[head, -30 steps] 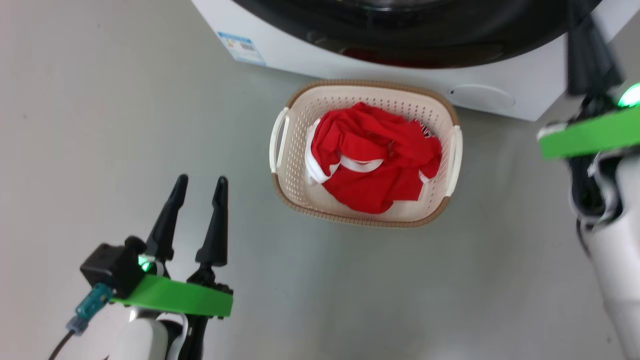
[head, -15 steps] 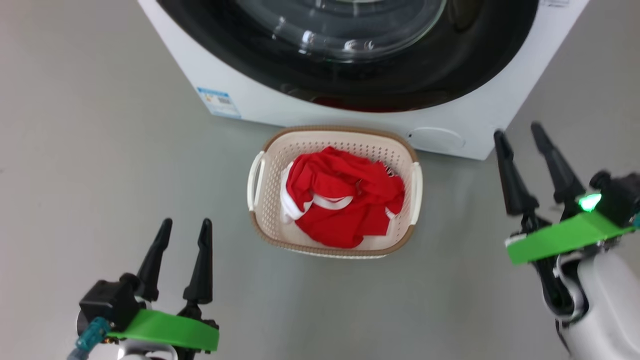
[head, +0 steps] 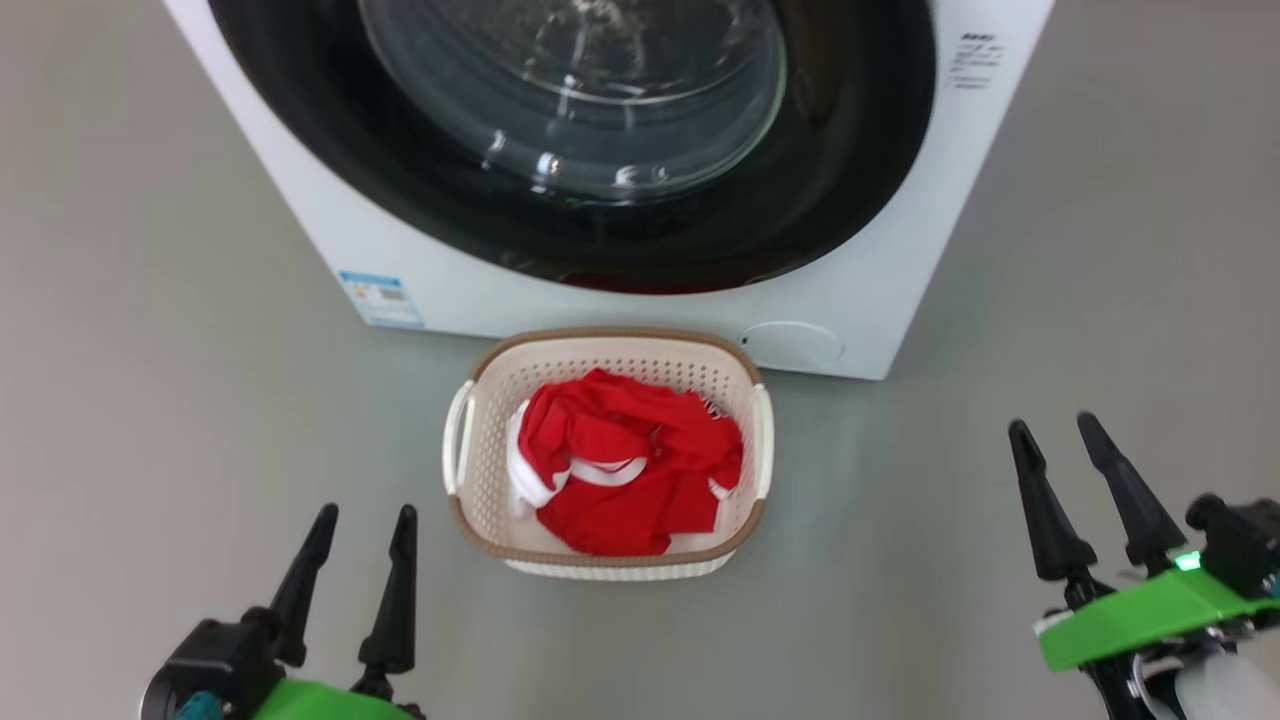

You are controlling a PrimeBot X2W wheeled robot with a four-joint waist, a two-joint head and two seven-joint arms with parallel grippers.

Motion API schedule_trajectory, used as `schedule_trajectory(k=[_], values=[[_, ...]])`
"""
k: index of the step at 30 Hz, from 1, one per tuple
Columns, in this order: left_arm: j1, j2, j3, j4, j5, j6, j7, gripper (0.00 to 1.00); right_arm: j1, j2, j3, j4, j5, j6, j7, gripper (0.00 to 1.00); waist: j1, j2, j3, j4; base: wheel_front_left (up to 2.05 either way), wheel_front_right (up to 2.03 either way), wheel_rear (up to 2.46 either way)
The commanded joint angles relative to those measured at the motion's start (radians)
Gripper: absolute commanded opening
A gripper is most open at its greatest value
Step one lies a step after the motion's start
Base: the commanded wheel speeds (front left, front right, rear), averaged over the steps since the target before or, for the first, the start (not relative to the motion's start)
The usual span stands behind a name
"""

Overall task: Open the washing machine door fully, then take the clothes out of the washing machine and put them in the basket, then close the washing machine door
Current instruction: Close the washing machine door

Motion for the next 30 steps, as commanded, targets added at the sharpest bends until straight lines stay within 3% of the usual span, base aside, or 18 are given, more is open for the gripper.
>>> schedule_trajectory(k=[1,30], values=[[0.013,0.027,0.041,-0.032,0.004,-0.005,-0.005,1.00,0.031,-0.002,0.000,-0.034,-0.004,-0.001,-0.003,1.00,0.0000,0.0000,-0.044,-0.045,0.00,0.00,0.00],[0.147,0.067,0.071,-0.050,-0.005,-0.006,-0.005,1.00,0.357,0.056,-0.160,-0.104,-0.029,-0.001,-0.003,1.00,0.0000,0.0000,-0.170,-0.140,0.00,0.00,0.00]])
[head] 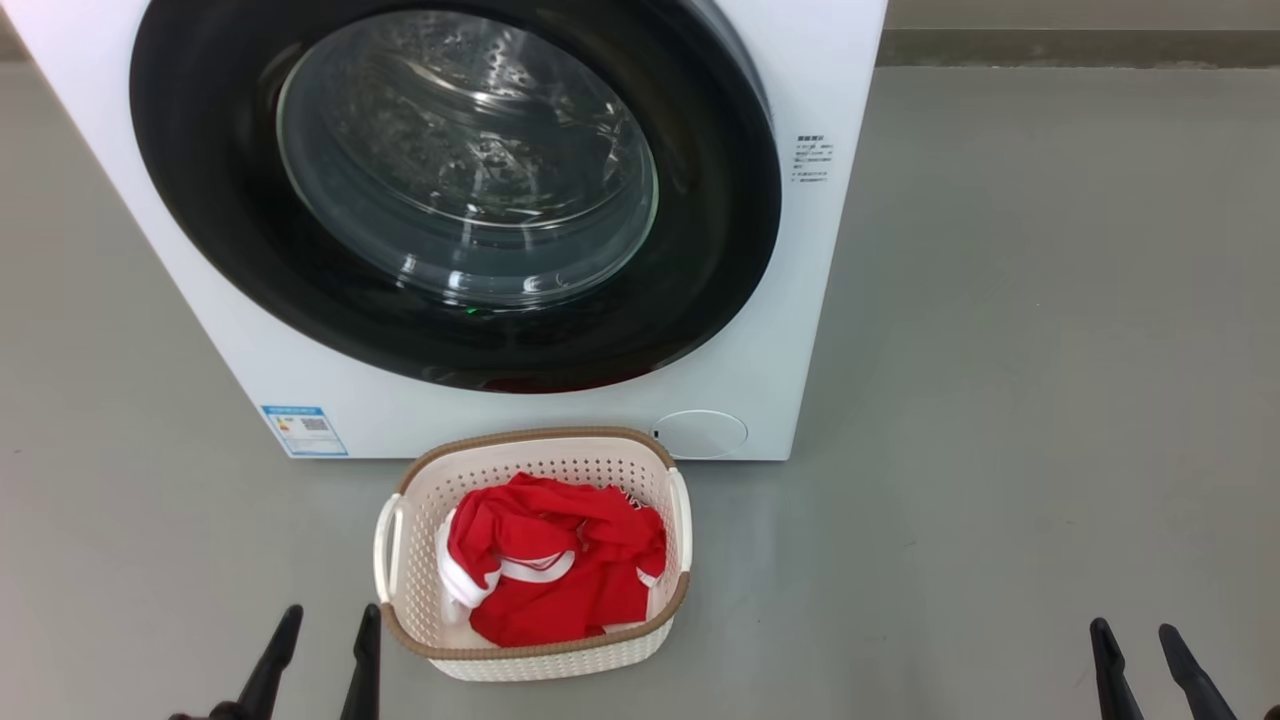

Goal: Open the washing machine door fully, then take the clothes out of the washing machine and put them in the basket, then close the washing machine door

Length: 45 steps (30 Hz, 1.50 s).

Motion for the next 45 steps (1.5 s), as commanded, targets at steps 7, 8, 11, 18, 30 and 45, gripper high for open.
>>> schedule_trajectory(k=[7,8,11,18,30,45], values=[[-0.004,0.014,0.044,-0.029,-0.007,-0.005,-0.005,1.00,-0.010,-0.017,0.009,-0.029,-0.016,-0.001,-0.004,1.00,-0.0001,0.0000,-0.001,-0.016,0.00,0.00,0.00],[-0.004,0.014,0.046,-0.030,-0.008,-0.005,-0.005,1.00,-0.012,-0.016,0.011,-0.029,-0.016,-0.001,-0.004,1.00,-0.0001,0.0000,0.000,-0.018,0.00,0.00,0.00],[-0.005,0.015,0.046,-0.030,-0.009,-0.005,-0.005,1.00,-0.019,-0.012,0.014,-0.028,-0.017,-0.001,-0.004,1.00,-0.0001,0.0000,0.001,-0.019,0.00,0.00,0.00],[0.013,-0.012,0.001,0.028,-0.008,0.001,0.002,0.00,0.005,0.026,-0.005,0.030,0.000,0.000,0.001,0.00,0.0000,0.0000,0.003,-0.019,0.00,0.00,0.00],[0.001,-0.025,0.007,0.050,-0.114,0.001,0.035,0.00,-0.023,0.043,-0.002,0.056,0.088,0.000,0.032,0.00,0.0004,0.0000,0.001,-0.022,0.00,0.00,0.00],[-0.022,-0.027,0.021,0.048,-0.273,0.000,0.078,0.00,-0.069,0.047,-0.002,0.061,0.218,0.000,0.076,0.00,0.0000,0.0000,0.001,-0.027,0.00,0.00,0.00]])
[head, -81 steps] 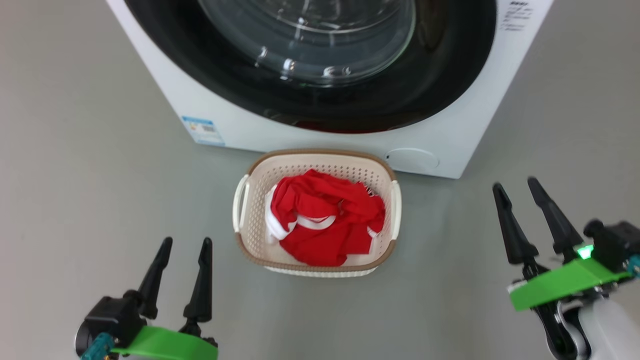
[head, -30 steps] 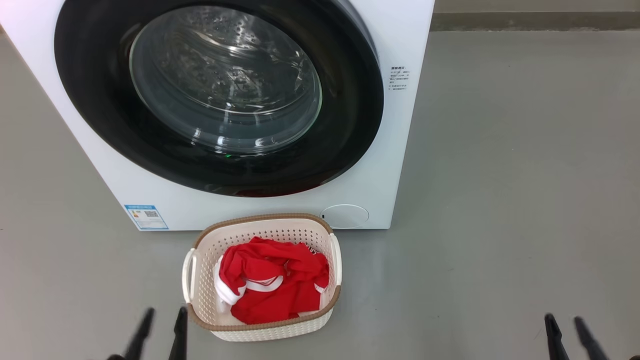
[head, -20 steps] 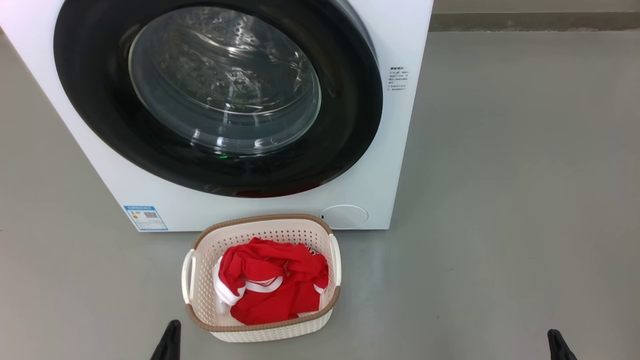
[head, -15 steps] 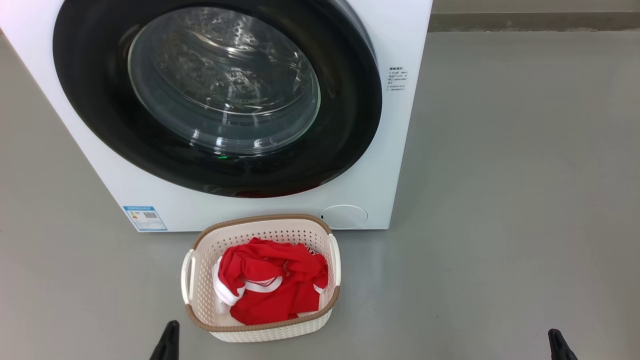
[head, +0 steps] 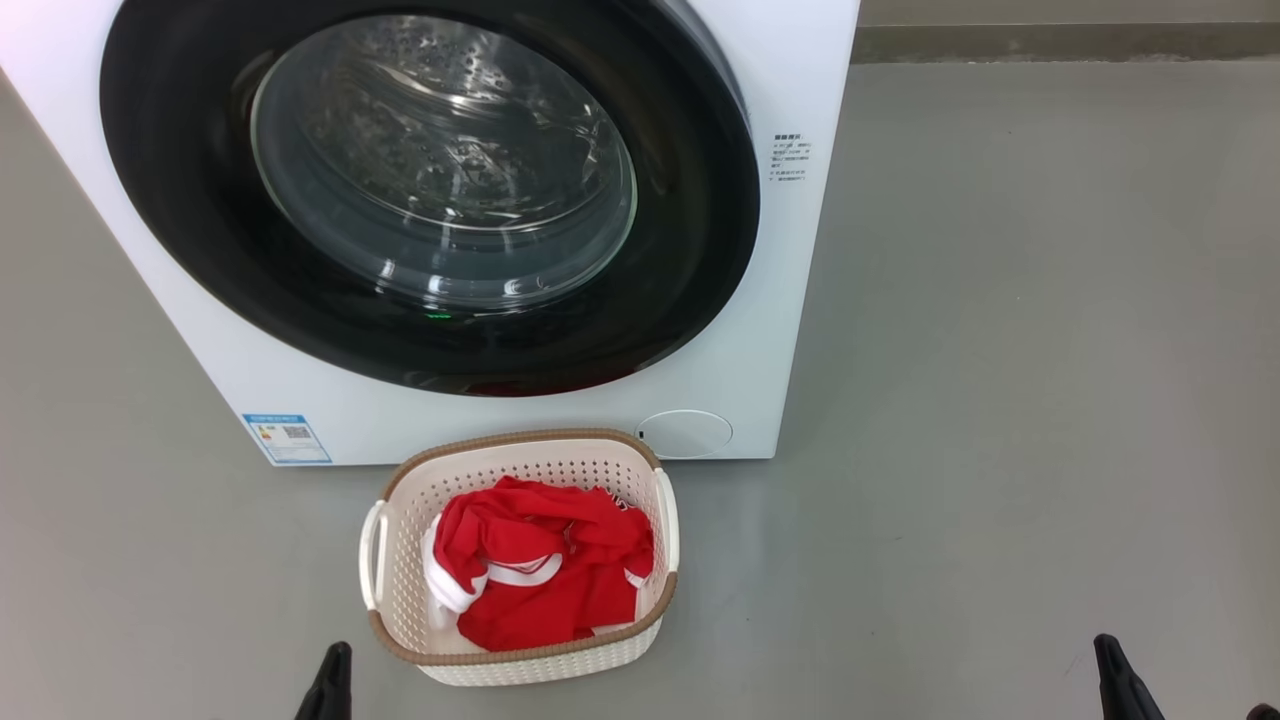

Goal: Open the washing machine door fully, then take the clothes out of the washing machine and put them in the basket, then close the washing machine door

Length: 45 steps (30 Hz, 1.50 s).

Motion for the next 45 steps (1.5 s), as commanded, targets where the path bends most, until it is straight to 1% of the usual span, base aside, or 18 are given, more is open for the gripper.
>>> schedule_trajectory(k=[1,45], values=[[-0.034,0.006,0.019,-0.025,-0.035,-0.002,0.009,0.00,-0.041,-0.012,-0.001,-0.020,0.030,0.000,0.010,0.00,-0.0001,-0.0001,0.000,-0.001,0.00,0.00,0.00],[-0.096,-0.002,0.061,-0.033,-0.501,-0.004,0.138,0.00,-0.172,0.000,-0.003,-0.009,0.411,-0.001,0.140,0.00,-0.0001,-0.0001,-0.003,-0.016,0.00,0.00,0.00]])
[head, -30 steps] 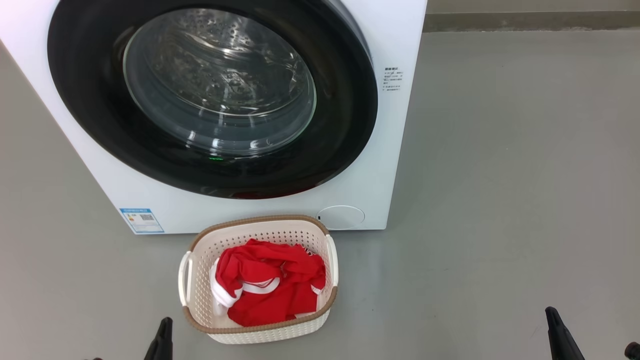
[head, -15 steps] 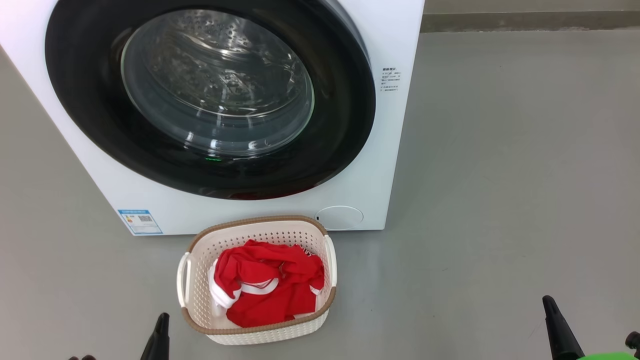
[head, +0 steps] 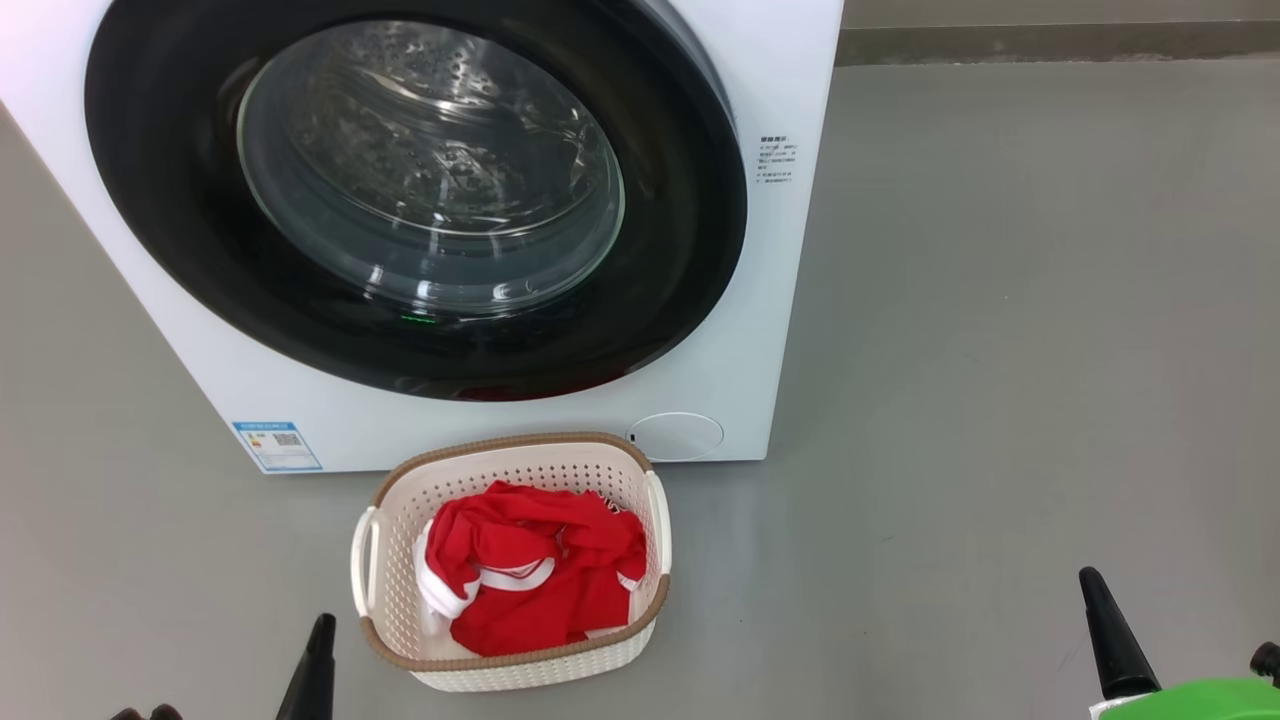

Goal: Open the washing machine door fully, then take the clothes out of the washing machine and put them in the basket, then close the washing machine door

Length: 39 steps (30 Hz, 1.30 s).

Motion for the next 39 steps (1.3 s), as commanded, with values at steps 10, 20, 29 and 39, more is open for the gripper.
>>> schedule_trajectory(k=[10,20,29,39], values=[[-0.059,0.006,0.037,-0.030,-0.125,-0.004,0.036,0.00,-0.075,-0.008,0.006,-0.021,0.103,-0.001,0.038,0.00,-0.0001,0.0000,-0.001,-0.004,0.00,0.00,0.00],[-0.072,0.004,0.046,-0.031,-0.220,-0.005,0.062,0.00,-0.101,-0.006,0.005,-0.019,0.180,-0.001,0.064,0.00,-0.0001,0.0000,-0.001,-0.007,0.00,0.00,0.00],[-0.085,0.003,0.054,-0.033,-0.315,-0.005,0.088,0.00,-0.128,-0.003,0.004,-0.017,0.258,-0.001,0.091,0.00,-0.0001,0.0000,-0.002,-0.010,0.00,0.00,0.00],[-0.099,0.001,0.064,-0.035,-0.421,-0.006,0.117,0.00,-0.158,0.000,0.003,-0.015,0.344,-0.001,0.121,0.00,-0.0001,0.0000,-0.003,-0.013,0.00,0.00,0.00]])
